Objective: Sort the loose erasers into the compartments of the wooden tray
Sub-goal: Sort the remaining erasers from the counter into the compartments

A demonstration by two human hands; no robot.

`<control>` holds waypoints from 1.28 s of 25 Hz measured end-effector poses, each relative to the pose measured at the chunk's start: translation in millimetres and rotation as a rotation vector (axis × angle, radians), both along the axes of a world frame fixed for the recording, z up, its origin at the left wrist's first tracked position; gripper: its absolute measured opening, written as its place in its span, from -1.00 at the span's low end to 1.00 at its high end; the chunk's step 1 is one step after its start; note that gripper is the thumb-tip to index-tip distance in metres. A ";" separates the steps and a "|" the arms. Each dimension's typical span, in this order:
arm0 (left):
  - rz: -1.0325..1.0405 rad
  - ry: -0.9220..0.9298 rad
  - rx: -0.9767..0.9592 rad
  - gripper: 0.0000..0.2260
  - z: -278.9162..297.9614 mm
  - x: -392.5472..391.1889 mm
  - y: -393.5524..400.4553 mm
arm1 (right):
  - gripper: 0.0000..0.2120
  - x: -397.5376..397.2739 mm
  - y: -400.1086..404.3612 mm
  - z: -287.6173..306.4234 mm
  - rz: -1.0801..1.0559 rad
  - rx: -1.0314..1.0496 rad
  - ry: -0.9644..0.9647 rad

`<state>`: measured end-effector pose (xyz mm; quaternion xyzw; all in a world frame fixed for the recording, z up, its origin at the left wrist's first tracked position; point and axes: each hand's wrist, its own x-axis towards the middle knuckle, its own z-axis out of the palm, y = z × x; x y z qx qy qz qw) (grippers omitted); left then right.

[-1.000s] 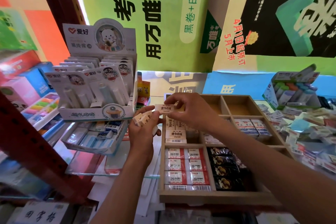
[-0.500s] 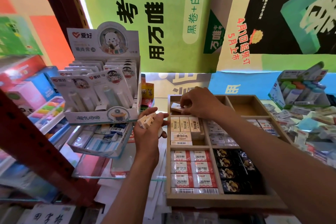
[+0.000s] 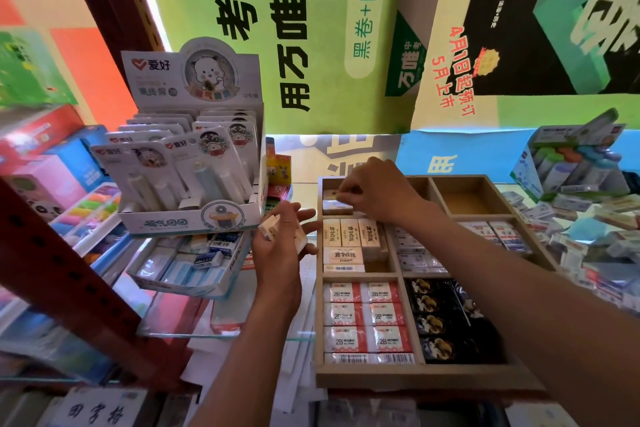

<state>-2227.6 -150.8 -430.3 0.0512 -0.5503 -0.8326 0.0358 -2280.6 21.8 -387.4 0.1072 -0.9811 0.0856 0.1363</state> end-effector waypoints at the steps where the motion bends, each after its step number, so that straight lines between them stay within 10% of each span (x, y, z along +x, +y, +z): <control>1: 0.001 -0.010 0.017 -0.71 0.6 -0.2 0.2 | -0.80 4.0 -3.6 2.9 -0.006 -0.197 0.008; 3: 0.000 -0.018 0.048 -0.61 -0.2 -0.9 -0.1 | -0.85 15.4 -15.7 9.9 0.096 -0.528 -0.044; 10: 0.000 -0.038 0.106 -0.49 3.3 1.5 -1.8 | -0.70 25.8 -51.2 10.9 0.358 -0.506 -0.285; 18: -0.062 0.007 0.047 -0.59 2.1 -0.6 -2.4 | -0.86 21.1 -13.0 29.2 -0.041 -1.152 -0.206; 32: -0.043 0.013 -0.105 -0.67 -3.1 -2.3 -0.6 | -0.84 4.1 -6.3 -0.4 -0.155 -0.073 -0.208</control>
